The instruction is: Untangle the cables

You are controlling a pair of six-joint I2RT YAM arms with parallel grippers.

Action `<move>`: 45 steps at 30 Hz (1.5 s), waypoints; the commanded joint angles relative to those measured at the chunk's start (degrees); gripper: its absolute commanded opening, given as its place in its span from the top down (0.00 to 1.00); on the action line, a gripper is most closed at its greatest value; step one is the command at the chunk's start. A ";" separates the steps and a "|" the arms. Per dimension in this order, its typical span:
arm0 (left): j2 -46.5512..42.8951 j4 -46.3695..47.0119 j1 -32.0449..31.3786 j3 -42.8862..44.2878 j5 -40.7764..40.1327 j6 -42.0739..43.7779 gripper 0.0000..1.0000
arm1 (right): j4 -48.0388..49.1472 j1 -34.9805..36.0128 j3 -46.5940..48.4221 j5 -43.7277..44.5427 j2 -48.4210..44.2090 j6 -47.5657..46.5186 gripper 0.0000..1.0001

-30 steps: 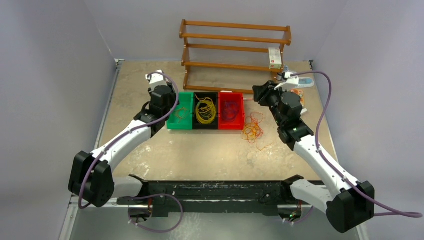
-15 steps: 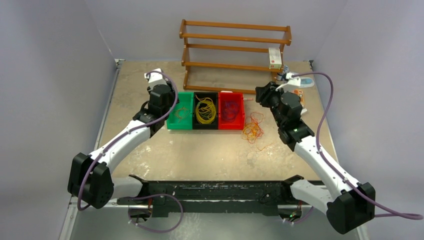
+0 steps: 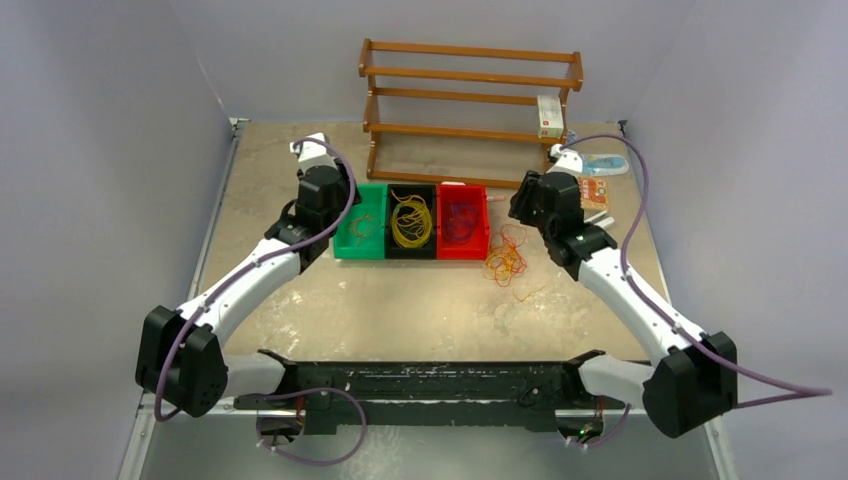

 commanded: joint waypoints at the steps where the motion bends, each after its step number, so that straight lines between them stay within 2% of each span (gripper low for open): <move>1: 0.45 3.31 0.24 2.61 4.30 0.41 0.53 | -5.01 -0.47 3.62 -6.38 5.04 -1.08 0.55; 10: 0.91 4.36 0.22 2.51 7.14 0.30 0.53 | -8.27 -1.20 10.68 -11.99 16.02 -6.56 0.57; 17: 0.55 4.23 0.27 2.29 7.21 0.59 0.53 | -11.92 -1.39 13.64 -8.35 22.16 -8.12 0.61; 32: 1.01 4.61 0.19 2.33 7.52 0.61 0.53 | -16.66 -1.68 16.28 -5.76 30.68 -9.64 0.61; 37: 1.18 4.78 0.27 2.33 7.77 0.53 0.53 | -16.89 -1.74 16.17 -5.66 30.69 -9.57 0.75; 40: 1.29 4.97 0.19 2.29 7.93 0.43 0.53 | -16.70 -1.65 15.93 -5.36 30.26 -9.34 0.79; 45: 1.04 5.01 0.23 2.21 8.09 0.49 0.53 | -15.85 -1.71 15.52 -4.12 27.43 -9.03 0.94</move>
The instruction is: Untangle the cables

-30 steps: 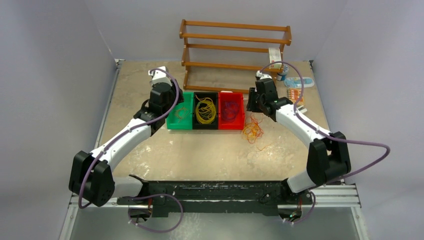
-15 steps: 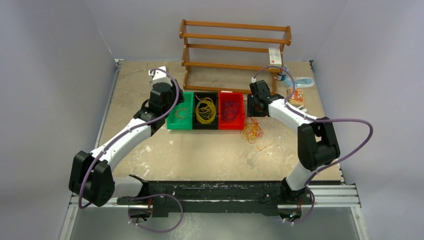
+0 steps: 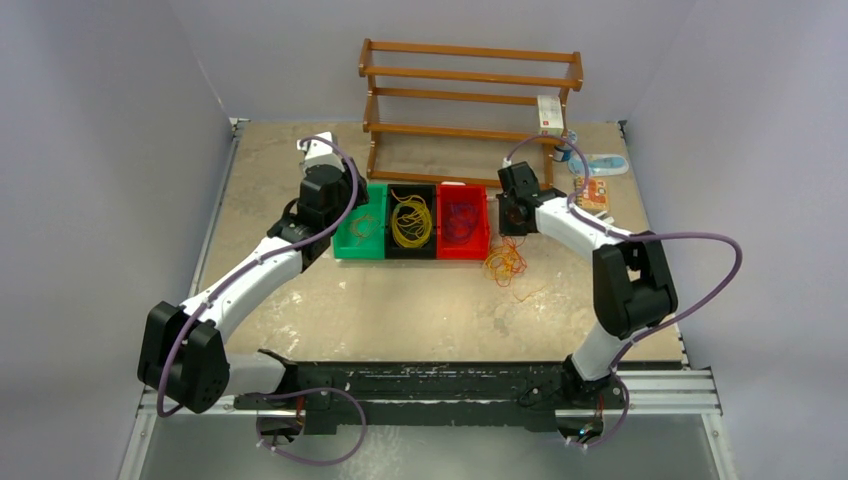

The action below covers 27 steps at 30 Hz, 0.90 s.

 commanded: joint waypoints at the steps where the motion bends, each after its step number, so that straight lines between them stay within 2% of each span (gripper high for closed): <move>1: -0.28 3.32 0.26 1.92 0.91 0.44 0.53 | 0.52 -0.22 1.77 2.50 -4.93 0.29 0.97; 2: -0.38 3.56 0.23 1.76 1.08 0.39 0.53 | 0.81 -0.15 1.65 2.61 -5.89 0.37 1.00; 11: 1.29 7.56 0.27 2.40 7.45 -0.26 0.53 | 10.76 -0.15 -4.46 3.08 -21.49 0.48 1.00; 19: 3.96 12.74 -0.64 4.26 14.27 -1.13 0.53 | 18.43 -0.22 -8.94 8.31 -34.10 1.05 1.00; 27: 9.43 17.20 -10.29 9.78 15.54 5.96 0.52 | 26.47 -0.20 -12.85 6.19 -42.62 1.76 1.00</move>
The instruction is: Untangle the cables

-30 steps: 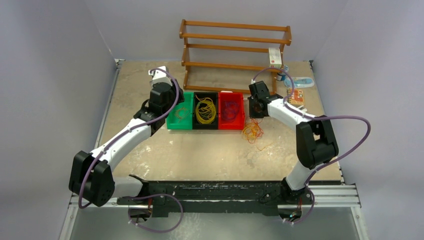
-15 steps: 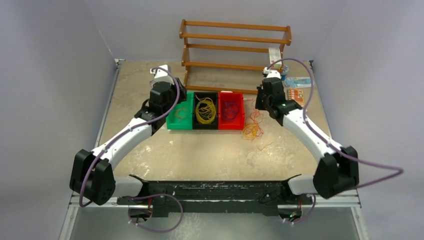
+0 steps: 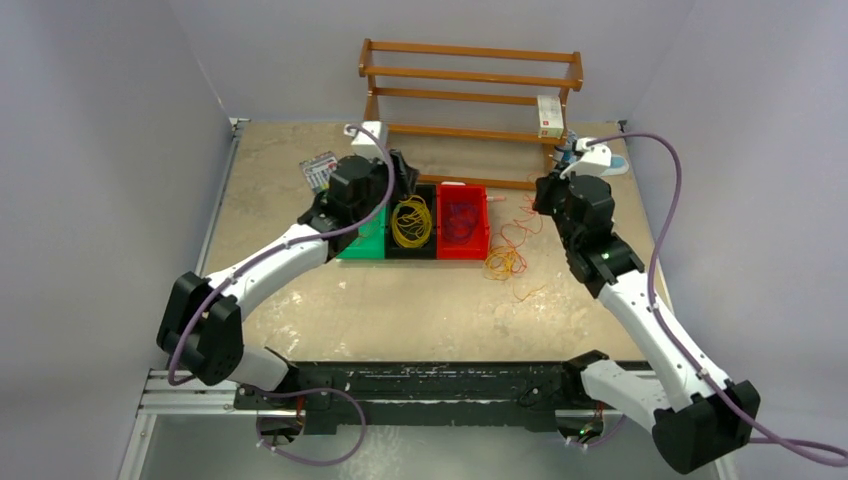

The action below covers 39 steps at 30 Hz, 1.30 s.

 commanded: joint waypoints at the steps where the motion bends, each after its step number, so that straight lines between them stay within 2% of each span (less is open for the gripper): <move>1: 2.06 9.28 -4.62 3.75 5.07 4.04 0.52 | 8.30 -0.15 -0.41 -0.71 -3.60 0.98 1.00; 8: 4.37 25.38 -4.90 1.70 15.92 -0.98 0.51 | 13.50 -0.19 -0.33 -9.43 -6.01 -1.34 1.00; 14: 3.19 27.28 -4.88 1.51 20.22 0.33 0.51 | 18.75 -0.17 -0.21 -21.50 -5.49 -7.54 1.00; 18: 2.05 28.33 -4.91 0.75 27.08 2.61 0.51 | 19.18 -0.15 1.37 -30.07 -2.48 -8.60 1.00; 21: 1.13 25.84 -4.92 0.74 30.64 5.30 0.51 | 19.27 -0.15 2.29 -36.37 -0.04 -8.91 1.00; 23: 0.08 23.24 -4.96 0.46 30.18 7.95 0.51 | 18.89 -0.15 4.14 -40.54 1.77 -9.24 1.00; 29: -5.07 15.81 -5.35 -2.00 21.61 16.93 0.51 | 16.81 0.07 8.39 -50.81 6.94 -9.72 1.00; 39: -7.28 10.47 -5.79 -1.67 21.01 22.09 0.48 | 14.92 2.69 12.11 -53.83 11.94 -10.81 1.00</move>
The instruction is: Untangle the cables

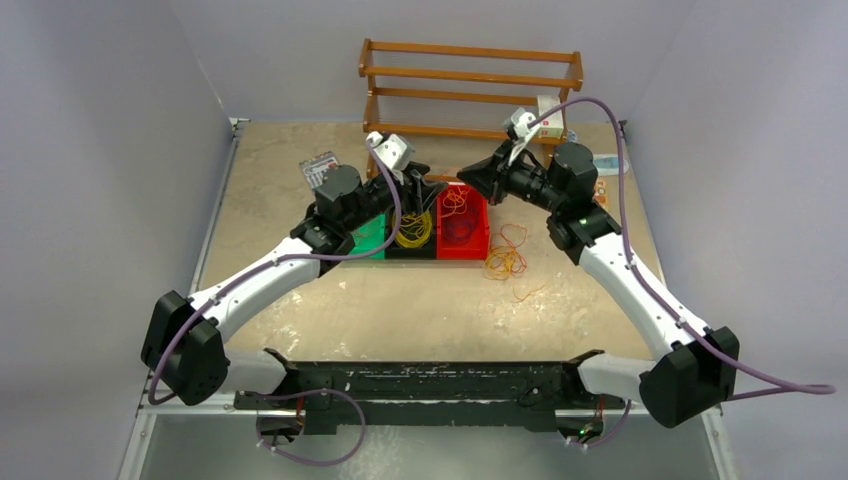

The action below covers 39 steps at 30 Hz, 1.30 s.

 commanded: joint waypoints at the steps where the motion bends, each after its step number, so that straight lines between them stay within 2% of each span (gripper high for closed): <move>1: -1.84 -1.96 -0.52 0.29 -1.46 4.07 0.48 | 0.76 1.16 2.99 -3.38 0.01 -1.31 1.00; 13: -2.60 -3.67 -0.95 0.49 -6.94 5.36 0.47 | -0.30 3.13 4.36 -5.98 1.41 -2.64 1.00; 18: -3.47 -3.15 -0.97 0.34 -8.34 4.44 0.69 | -0.67 3.72 4.95 -6.25 2.52 -2.93 1.00; 25: -4.98 -3.40 -0.91 0.22 -13.17 2.87 1.00 | 2.28 4.10 3.63 -1.16 1.89 -1.60 1.00; 30: -5.90 -4.63 -0.96 -0.43 -19.94 0.70 1.00 | 5.90 4.24 2.23 1.13 2.10 -0.70 0.85; 37: -6.10 -5.67 -0.92 0.05 -21.73 -0.99 1.00 | 14.22 4.67 1.96 0.60 6.69 1.66 0.71; 39: -6.23 -6.65 -0.95 0.70 -23.07 -0.99 1.00 | 16.52 5.55 1.70 0.85 7.62 1.36 0.64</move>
